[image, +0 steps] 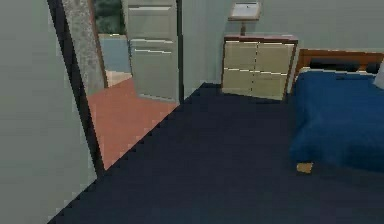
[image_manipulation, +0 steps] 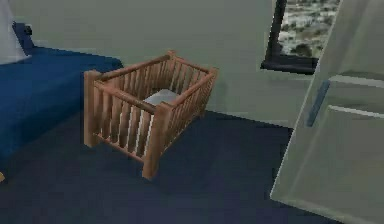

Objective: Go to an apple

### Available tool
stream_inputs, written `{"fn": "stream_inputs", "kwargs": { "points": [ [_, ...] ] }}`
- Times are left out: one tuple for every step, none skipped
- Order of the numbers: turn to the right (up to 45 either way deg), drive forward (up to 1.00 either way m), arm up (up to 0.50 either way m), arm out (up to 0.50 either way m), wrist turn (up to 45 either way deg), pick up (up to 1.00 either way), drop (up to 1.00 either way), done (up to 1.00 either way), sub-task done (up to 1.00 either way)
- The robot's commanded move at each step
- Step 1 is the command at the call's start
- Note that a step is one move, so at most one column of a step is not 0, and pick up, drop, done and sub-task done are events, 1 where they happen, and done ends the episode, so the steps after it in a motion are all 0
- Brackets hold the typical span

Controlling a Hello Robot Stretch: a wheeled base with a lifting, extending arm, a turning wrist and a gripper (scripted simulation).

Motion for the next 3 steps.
{"fn": "stream_inputs", "kwargs": {
  "points": [
    [0.0,1.0,0.0,0.0,0.0,0.0,0.0,0.0,0.0],
    [0.0,0.6,0.0,0.0,0.0,0.0,0.0,0.0,0.0],
    [-33.0,0.0,0.0,0.0,0.0,0.0,0.0,0.0,0.0]
  ]
}}
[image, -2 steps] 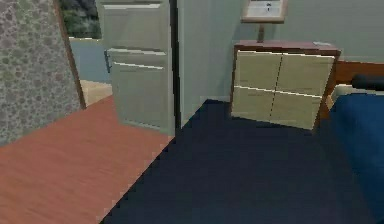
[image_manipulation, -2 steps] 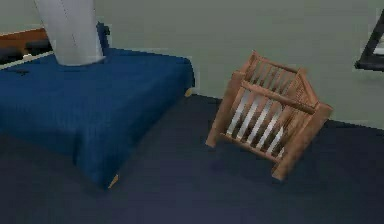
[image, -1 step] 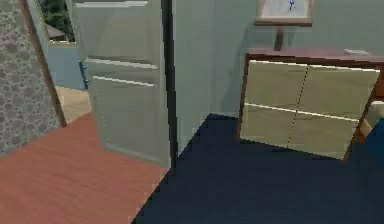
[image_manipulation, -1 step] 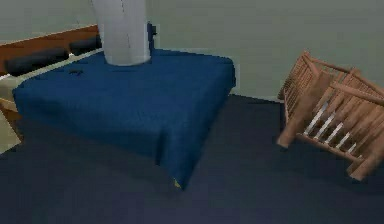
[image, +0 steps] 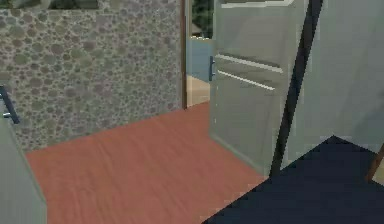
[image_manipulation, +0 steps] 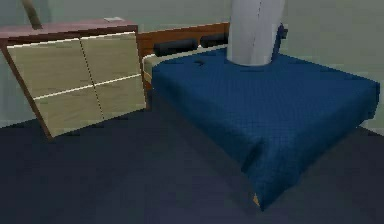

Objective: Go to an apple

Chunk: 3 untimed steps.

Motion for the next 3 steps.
{"fn": "stream_inputs", "kwargs": {
  "points": [
    [0.0,0.6,0.0,0.0,0.0,0.0,0.0,0.0,0.0],
    [-33.0,0.0,0.0,0.0,0.0,0.0,0.0,0.0,0.0],
    [0.0,1.0,0.0,0.0,0.0,0.0,0.0,0.0,0.0]
  ]
}}
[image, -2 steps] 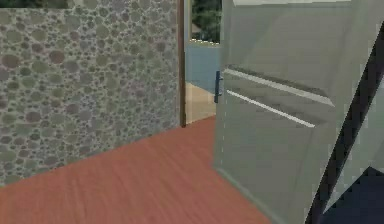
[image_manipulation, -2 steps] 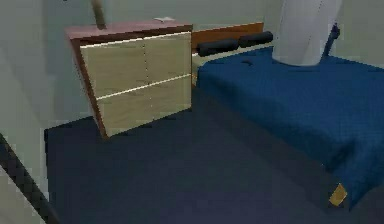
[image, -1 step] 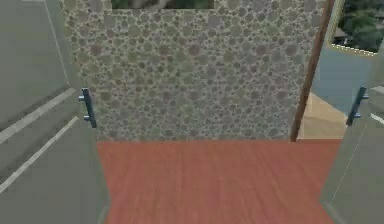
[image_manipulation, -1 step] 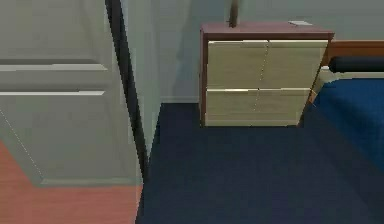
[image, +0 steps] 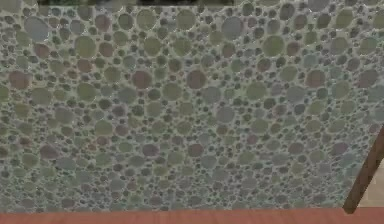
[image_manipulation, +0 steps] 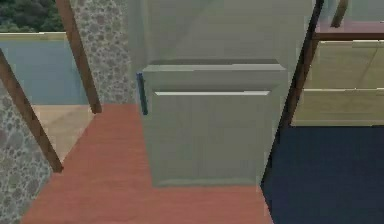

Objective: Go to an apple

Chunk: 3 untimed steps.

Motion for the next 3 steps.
{"fn": "stream_inputs", "kwargs": {
  "points": [
    [-6.0,0.0,0.0,0.0,0.0,0.0,0.0,0.0,0.0],
    [0.0,0.3,0.0,0.0,0.0,0.0,0.0,0.0,0.0],
    [-27.0,0.0,0.0,0.0,0.0,0.0,0.0,0.0,0.0]
  ]
}}
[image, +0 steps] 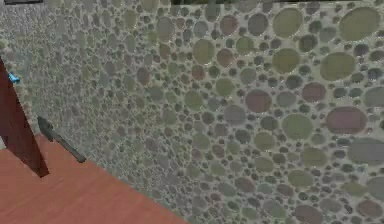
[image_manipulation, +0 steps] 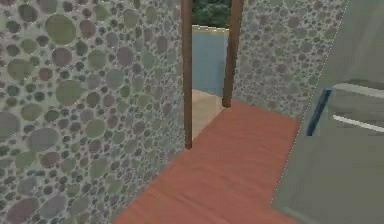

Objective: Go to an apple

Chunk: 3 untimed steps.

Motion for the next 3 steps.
{"fn": "stream_inputs", "kwargs": {
  "points": [
    [0.0,0.55,0.0,0.0,0.0,0.0,0.0,0.0,0.0],
    [-45.0,0.0,0.0,0.0,0.0,0.0,0.0,0.0,0.0],
    [0.0,0.75,0.0,0.0,0.0,0.0,0.0,0.0,0.0]
  ]
}}
